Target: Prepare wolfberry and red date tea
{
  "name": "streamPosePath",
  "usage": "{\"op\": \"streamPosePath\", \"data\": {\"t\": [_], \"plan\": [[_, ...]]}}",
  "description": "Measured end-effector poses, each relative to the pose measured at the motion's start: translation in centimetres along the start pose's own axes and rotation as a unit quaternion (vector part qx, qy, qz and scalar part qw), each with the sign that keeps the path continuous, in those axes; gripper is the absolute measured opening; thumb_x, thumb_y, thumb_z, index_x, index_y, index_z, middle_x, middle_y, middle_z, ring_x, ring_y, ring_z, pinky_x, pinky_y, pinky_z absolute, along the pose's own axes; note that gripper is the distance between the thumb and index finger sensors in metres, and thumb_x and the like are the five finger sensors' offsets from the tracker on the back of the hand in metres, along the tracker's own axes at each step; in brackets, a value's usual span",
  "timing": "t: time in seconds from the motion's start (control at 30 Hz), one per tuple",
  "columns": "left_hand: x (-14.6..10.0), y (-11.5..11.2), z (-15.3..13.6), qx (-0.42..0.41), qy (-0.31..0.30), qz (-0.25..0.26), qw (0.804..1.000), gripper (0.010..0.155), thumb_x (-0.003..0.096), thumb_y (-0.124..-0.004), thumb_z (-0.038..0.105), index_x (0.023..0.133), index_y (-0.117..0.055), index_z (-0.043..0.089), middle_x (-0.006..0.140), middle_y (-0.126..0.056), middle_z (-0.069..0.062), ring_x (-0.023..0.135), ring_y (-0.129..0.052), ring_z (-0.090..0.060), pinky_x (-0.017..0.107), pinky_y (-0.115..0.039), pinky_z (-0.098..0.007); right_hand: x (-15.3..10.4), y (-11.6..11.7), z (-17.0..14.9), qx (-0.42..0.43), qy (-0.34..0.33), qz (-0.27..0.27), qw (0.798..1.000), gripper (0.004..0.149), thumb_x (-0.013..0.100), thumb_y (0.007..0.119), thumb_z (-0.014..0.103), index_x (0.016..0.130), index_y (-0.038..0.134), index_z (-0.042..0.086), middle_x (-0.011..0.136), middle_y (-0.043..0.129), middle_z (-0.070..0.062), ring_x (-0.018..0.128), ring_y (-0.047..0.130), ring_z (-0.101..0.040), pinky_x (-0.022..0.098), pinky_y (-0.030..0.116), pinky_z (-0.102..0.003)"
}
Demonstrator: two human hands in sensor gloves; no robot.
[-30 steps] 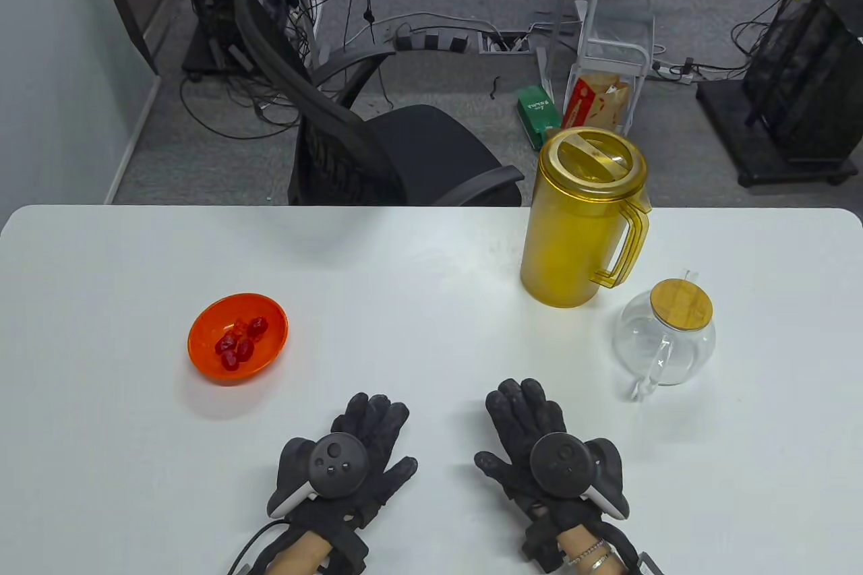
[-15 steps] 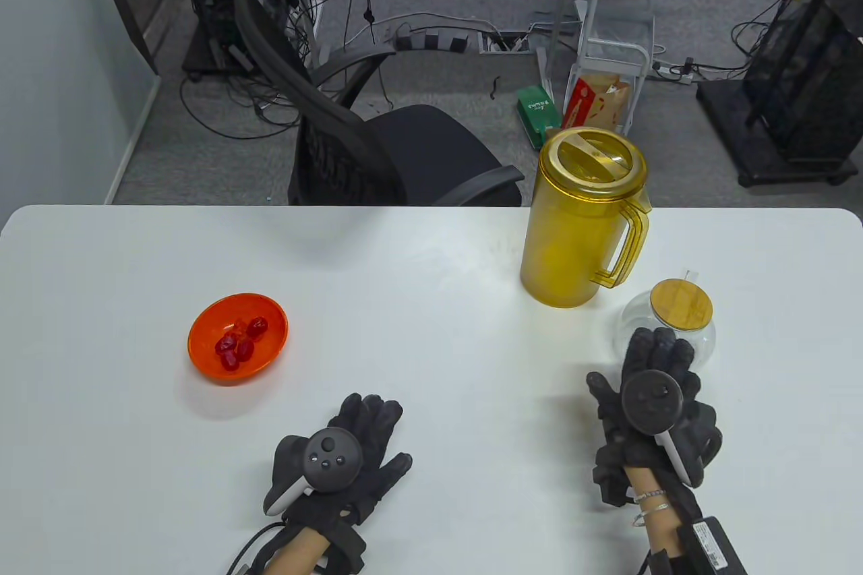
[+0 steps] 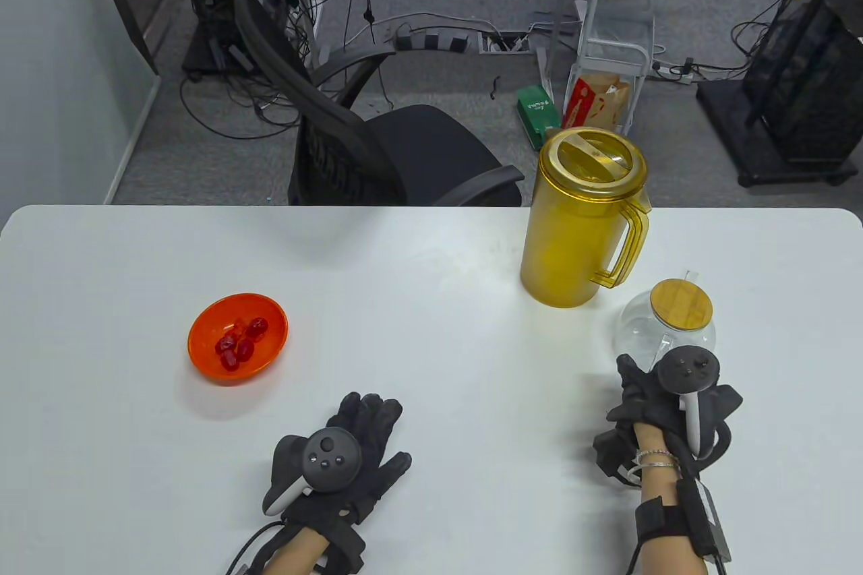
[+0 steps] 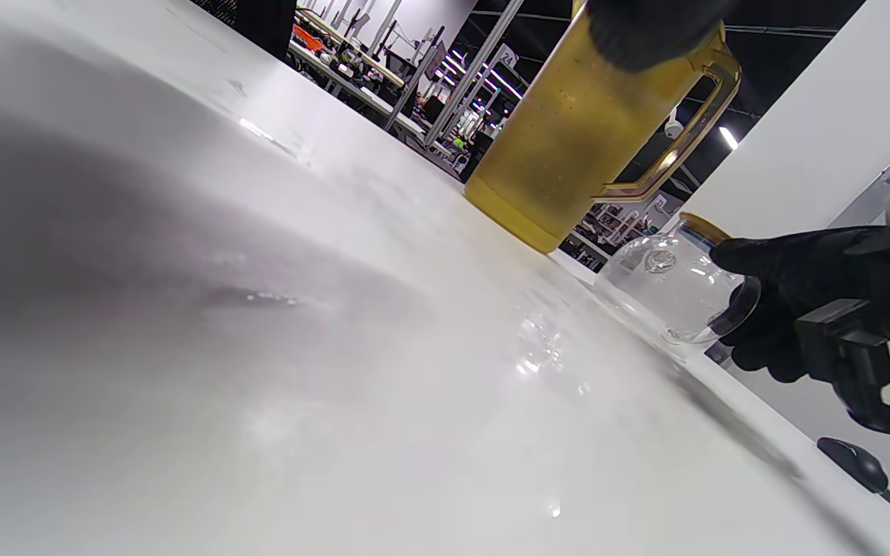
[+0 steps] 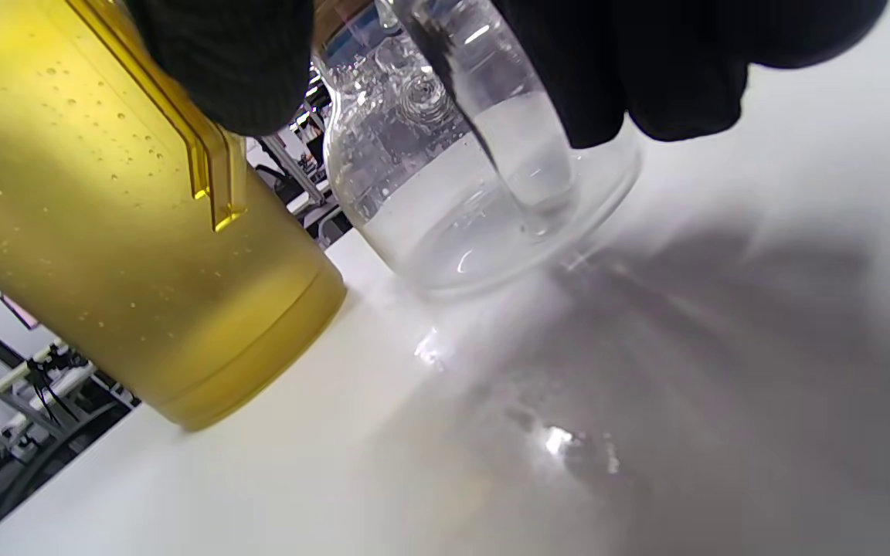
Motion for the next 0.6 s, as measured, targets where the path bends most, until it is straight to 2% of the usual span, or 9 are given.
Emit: {"op": "streamPosePath", "data": {"t": [0.2,0.4,0.53,0.6], "plan": [[0.0,0.0,0.0,-0.001,0.004,-0.003,1.000,0.072,0.0615,-0.062,0.053,0.114,-0.023,0.023,0.123,-0.022,-0.018,0.108,-0.006,-0.039,0.073,-0.019,-0.059,1.1,0.2,-1.3,0.020,0.028,-0.023,0.999,0.066,0.057,0.076,0.044,0.097,0.059,-0.005,0.081,0.084,-0.024,0.069,0.085,-0.048,0.050,0.071,-0.058],[0.0,0.0,-0.2,-0.003,0.008,-0.003,1.000,0.072,0.0617,-0.062,0.053,0.114,-0.023,0.022,0.123,-0.022,-0.019,0.108,-0.006,-0.039,0.073,-0.018,-0.059,1.5,0.2,-1.2,0.018,0.010,-0.049,0.999,0.047,0.059,0.075,0.035,0.088,0.066,-0.001,0.073,0.087,-0.016,0.066,0.088,-0.043,0.048,0.073,-0.055],[0.0,0.0,-0.2,-0.004,0.009,-0.005,1.000,0.072,0.0616,-0.062,0.053,0.114,-0.023,0.023,0.123,-0.023,-0.018,0.108,-0.006,-0.039,0.073,-0.018,-0.059,1.7,-0.1,-2.0,0.047,0.006,-0.063,0.997,0.040,0.059,0.075,0.035,0.080,0.072,0.002,0.063,0.089,-0.009,0.062,0.091,-0.040,0.047,0.075,-0.053],[0.0,0.0,-0.2,-0.004,0.010,-0.005,1.000,0.072,0.0617,-0.062,0.053,0.114,-0.023,0.022,0.123,-0.023,-0.019,0.108,-0.006,-0.039,0.073,-0.018,-0.059,1.8,-0.4,-2.5,0.054,-0.017,-0.068,0.996,0.039,0.058,0.075,0.038,0.076,0.074,0.003,0.059,0.089,-0.007,0.059,0.091,-0.038,0.045,0.076,-0.051]]}}
Point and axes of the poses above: the tracker on the back of each hand, its own z axis roughly to the thumb side, its own x axis roughly from the wrist to the fingertips, y = z × x, the point moved 4 cm from there along x, roughly from the wrist to the fingertips
